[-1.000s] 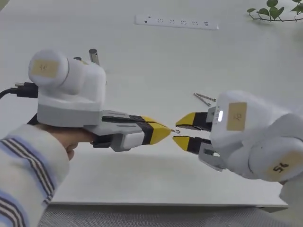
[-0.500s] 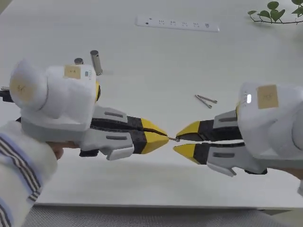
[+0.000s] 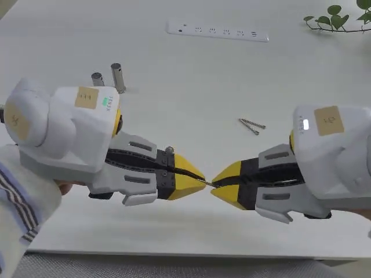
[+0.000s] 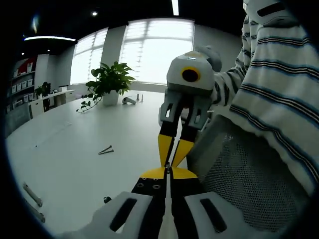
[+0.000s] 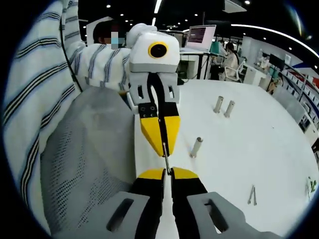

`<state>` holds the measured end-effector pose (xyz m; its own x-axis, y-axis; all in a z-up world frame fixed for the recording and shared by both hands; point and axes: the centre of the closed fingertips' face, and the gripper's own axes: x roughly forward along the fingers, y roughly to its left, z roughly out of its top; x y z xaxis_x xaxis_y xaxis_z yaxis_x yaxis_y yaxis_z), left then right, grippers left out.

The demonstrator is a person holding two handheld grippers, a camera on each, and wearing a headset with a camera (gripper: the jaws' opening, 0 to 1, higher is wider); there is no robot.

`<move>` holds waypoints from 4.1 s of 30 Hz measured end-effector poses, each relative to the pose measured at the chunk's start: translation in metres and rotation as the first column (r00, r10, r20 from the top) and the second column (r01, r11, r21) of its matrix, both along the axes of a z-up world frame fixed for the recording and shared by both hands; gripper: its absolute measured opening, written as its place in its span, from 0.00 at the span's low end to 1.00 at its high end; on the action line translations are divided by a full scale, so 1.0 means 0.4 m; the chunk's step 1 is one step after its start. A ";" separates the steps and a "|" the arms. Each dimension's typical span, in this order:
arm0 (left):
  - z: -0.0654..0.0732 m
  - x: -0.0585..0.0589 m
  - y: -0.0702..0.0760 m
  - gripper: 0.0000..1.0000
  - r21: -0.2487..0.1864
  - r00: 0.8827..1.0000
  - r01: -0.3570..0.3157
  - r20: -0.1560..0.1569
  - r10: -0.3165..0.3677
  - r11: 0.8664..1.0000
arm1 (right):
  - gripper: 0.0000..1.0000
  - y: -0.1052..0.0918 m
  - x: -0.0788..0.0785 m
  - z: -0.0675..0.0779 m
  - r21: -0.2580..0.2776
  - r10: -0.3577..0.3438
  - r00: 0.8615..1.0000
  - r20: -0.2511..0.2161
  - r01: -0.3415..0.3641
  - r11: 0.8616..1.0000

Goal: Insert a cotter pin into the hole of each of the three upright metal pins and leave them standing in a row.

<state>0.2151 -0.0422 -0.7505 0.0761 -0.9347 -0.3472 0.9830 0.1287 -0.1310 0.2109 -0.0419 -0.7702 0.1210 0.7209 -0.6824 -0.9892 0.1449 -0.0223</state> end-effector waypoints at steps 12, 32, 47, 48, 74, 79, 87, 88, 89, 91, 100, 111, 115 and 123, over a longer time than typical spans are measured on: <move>-0.005 -0.005 0.001 0.00 0.012 0.999 0.030 0.023 -0.030 0.999 | 0.04 -0.002 -0.007 -0.001 -0.018 0.031 0.999 0.018 -0.031 0.999; 0.000 -0.007 -0.006 0.00 0.008 0.997 0.051 0.048 -0.052 0.999 | 0.02 -0.017 -0.002 0.006 -0.008 -0.024 0.998 -0.050 0.024 1.000; -0.001 -0.008 -0.007 0.01 0.004 0.999 0.048 0.021 -0.048 0.999 | 0.01 -0.018 -0.008 0.012 -0.021 -0.007 0.998 -0.062 0.006 1.000; -0.001 -0.006 -0.007 0.01 0.005 0.999 0.044 0.021 -0.044 0.999 | 0.01 -0.018 -0.008 0.012 -0.022 -0.006 0.998 -0.063 0.005 1.000; -0.043 0.093 0.074 0.37 0.066 0.978 -0.207 0.037 0.204 0.976 | 0.02 -0.046 0.058 -0.073 -0.189 -0.017 0.996 -0.091 -0.001 0.982; -0.048 0.118 0.094 0.45 0.069 0.963 -0.267 0.038 0.265 0.961 | 0.02 -0.056 0.079 -0.101 -0.235 -0.025 0.996 -0.090 0.003 0.972; -0.085 0.137 0.120 0.44 0.095 0.947 -0.320 0.013 0.320 0.943 | 0.02 -0.044 0.096 -0.110 -0.240 -0.029 0.994 -0.102 0.003 0.971; -0.096 0.135 0.124 0.44 0.109 0.946 -0.321 0.000 0.323 0.941 | 0.02 -0.042 0.099 -0.111 -0.239 -0.030 0.994 -0.103 0.005 0.971; -0.102 0.136 0.127 0.43 0.116 0.945 -0.324 -0.002 0.327 0.939 | 0.02 -0.040 0.102 -0.110 -0.237 -0.031 0.994 -0.102 0.006 0.972; -0.123 0.144 0.139 0.41 0.137 0.937 -0.346 -0.007 0.350 0.928 | 0.02 -0.032 0.110 -0.107 -0.225 -0.037 0.994 -0.104 0.013 0.974; -0.178 0.165 0.157 0.32 0.188 0.921 -0.378 -0.020 0.389 0.906 | 0.02 0.008 0.146 -0.106 -0.188 -0.048 0.994 -0.102 0.028 0.982; -0.209 0.172 0.150 0.19 0.221 0.915 -0.389 -0.019 0.403 0.894 | 0.02 0.037 0.155 -0.112 -0.181 -0.031 0.993 -0.113 0.010 0.984; -0.208 0.181 0.139 0.18 0.214 0.906 -0.410 -0.019 0.423 0.887 | 0.02 0.037 0.160 -0.121 -0.180 -0.034 0.992 -0.118 0.013 0.984; -0.212 0.180 0.116 0.14 0.216 0.906 -0.410 -0.014 0.423 0.886 | 0.02 0.041 0.166 -0.129 -0.171 -0.029 0.992 -0.127 0.007 0.985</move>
<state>0.2872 0.0041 -0.8353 0.4163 -0.7304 -0.5415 0.8244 0.5545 -0.1140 0.2772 -0.0257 -0.8218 0.0363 0.5915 -0.8055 -0.9827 0.1677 0.0788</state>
